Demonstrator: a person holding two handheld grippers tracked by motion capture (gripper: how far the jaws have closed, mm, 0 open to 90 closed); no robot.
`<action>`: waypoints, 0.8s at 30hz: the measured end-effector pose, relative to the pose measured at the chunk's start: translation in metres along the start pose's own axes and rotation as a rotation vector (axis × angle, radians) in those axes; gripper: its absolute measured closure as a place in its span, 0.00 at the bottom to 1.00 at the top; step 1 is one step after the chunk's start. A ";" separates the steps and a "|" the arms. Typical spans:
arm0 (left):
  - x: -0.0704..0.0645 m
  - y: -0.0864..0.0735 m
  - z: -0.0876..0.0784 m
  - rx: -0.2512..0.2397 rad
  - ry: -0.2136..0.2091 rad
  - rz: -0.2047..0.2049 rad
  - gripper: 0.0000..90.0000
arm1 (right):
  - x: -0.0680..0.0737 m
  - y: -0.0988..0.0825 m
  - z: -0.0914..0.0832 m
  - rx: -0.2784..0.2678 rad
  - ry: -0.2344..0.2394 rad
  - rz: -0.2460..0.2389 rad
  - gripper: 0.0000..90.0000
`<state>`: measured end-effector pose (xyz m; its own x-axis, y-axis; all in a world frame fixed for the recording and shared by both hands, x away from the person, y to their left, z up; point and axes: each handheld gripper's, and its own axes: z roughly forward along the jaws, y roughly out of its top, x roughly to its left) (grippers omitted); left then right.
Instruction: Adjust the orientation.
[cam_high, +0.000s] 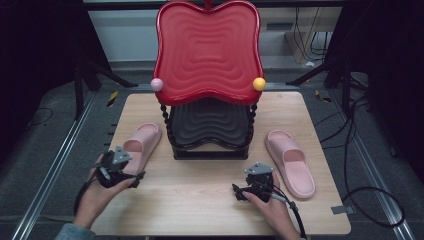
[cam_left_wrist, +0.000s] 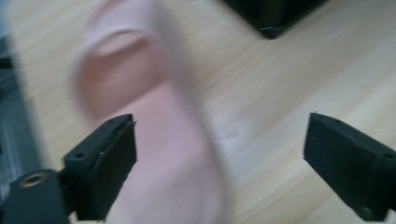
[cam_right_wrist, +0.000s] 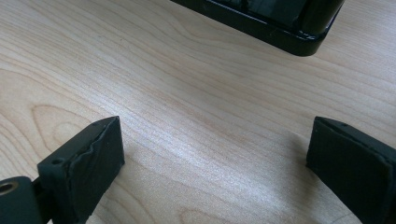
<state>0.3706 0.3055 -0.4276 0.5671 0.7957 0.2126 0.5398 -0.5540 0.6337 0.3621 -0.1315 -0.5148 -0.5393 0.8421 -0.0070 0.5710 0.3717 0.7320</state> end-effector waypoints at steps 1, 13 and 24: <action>0.019 -0.004 -0.003 0.012 0.036 -0.014 0.15 | 0.000 0.000 0.000 0.001 0.000 0.005 0.05; 0.082 0.001 0.047 0.048 0.062 -0.123 0.58 | 0.000 0.000 0.000 0.001 0.001 0.003 0.05; 0.088 0.002 0.061 0.027 0.092 -0.181 0.92 | 0.000 0.000 -0.001 0.000 0.005 -0.002 0.05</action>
<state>0.4597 0.3598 -0.4529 0.4010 0.9011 0.1652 0.6445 -0.4057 0.6481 0.3616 -0.1319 -0.5147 -0.5439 0.8392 -0.0050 0.5698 0.3737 0.7319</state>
